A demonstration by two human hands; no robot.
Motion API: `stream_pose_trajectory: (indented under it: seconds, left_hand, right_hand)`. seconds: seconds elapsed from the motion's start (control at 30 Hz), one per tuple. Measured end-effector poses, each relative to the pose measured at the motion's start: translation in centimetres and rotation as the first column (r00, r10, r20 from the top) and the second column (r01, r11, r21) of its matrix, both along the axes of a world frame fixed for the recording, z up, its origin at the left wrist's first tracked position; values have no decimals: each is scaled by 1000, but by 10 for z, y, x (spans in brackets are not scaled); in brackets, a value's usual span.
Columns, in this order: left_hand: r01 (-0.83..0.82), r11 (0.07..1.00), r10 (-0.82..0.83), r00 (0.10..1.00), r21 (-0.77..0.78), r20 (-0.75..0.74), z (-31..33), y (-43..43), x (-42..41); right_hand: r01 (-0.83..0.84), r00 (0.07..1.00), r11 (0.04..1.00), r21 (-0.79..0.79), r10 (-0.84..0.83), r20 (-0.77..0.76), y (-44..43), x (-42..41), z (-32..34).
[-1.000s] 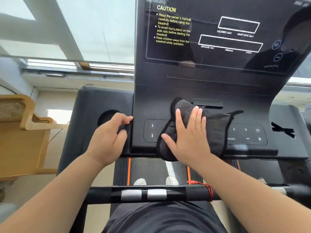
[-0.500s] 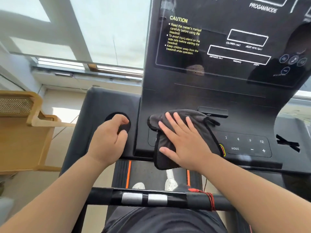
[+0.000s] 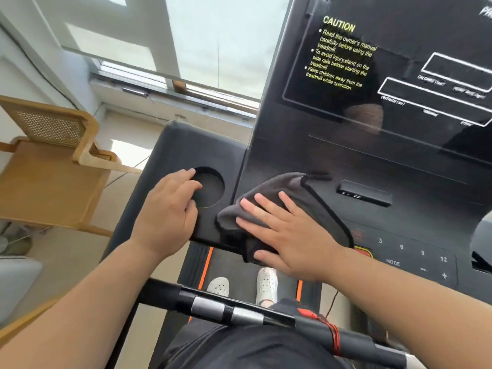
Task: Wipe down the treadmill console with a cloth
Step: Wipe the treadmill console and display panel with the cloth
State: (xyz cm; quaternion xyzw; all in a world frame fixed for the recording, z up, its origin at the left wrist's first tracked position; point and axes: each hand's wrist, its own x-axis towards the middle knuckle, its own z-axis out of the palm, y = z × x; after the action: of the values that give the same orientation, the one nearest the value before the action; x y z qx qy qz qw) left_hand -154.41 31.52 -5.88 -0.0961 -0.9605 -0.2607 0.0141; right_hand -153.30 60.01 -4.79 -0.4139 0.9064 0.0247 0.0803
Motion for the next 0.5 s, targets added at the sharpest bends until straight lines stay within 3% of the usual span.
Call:
stream_pose_trajectory:
  seconds: [0.1,0.27,0.5]
  left_hand:
    - [-18,1000,18,1000,-8,20,2,2,-1]
    - [-101,989,93,993,108,74,14,5,-4]
    - [-113,977,113,994,179,12,43,23,-30]
  right_hand:
    - [116,990,993,6,-115,-77,-3,-40,4]
    - [117,937,993,28,-101,-335,-31,-103,21]
    - [279,780,957,-79,-273,-563,-38,-124,53]
